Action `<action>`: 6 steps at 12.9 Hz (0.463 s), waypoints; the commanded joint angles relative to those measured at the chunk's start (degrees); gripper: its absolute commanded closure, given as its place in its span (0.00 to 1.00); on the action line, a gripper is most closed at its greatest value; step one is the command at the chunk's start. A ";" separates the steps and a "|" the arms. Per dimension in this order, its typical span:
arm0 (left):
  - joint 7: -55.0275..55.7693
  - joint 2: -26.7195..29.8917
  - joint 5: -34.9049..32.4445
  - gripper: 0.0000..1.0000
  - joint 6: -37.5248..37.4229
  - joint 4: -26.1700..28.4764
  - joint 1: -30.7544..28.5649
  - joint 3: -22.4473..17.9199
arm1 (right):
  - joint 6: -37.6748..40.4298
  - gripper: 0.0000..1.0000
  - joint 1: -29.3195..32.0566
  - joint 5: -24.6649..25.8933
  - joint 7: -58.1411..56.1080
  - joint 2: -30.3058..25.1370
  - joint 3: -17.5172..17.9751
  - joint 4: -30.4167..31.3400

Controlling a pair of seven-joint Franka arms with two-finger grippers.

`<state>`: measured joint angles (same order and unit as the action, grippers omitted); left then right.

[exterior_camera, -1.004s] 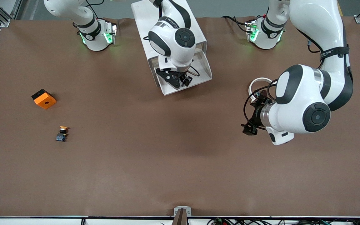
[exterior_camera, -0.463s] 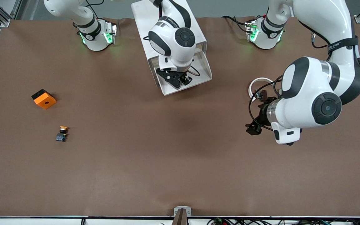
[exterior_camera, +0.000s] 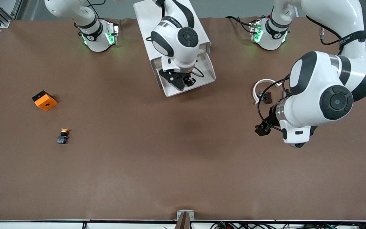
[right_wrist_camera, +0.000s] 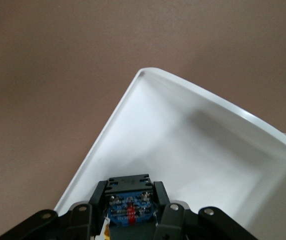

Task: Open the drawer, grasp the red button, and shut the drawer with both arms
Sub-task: 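Lift the red button out with the right gripper while the left gripper pushes the drawer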

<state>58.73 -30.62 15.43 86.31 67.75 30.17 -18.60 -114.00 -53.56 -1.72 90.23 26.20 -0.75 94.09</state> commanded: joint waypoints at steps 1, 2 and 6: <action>-8.59 1.35 -1.46 0.00 2.72 1.33 0.59 0.14 | 0.97 1.00 2.74 -5.29 -3.91 -0.18 -0.30 -4.78; -11.76 1.61 -1.54 0.00 3.51 1.86 1.11 0.14 | 1.06 1.00 4.41 -5.92 -4.79 -0.45 -0.30 -6.10; -16.54 1.97 -4.09 0.00 7.28 3.96 3.58 1.02 | 7.99 1.00 12.14 -5.15 -19.96 -3.25 -0.74 -7.78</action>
<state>43.75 -30.56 12.99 90.82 68.40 32.62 -18.23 -109.08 -45.11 -6.25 77.73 24.92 -1.83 86.24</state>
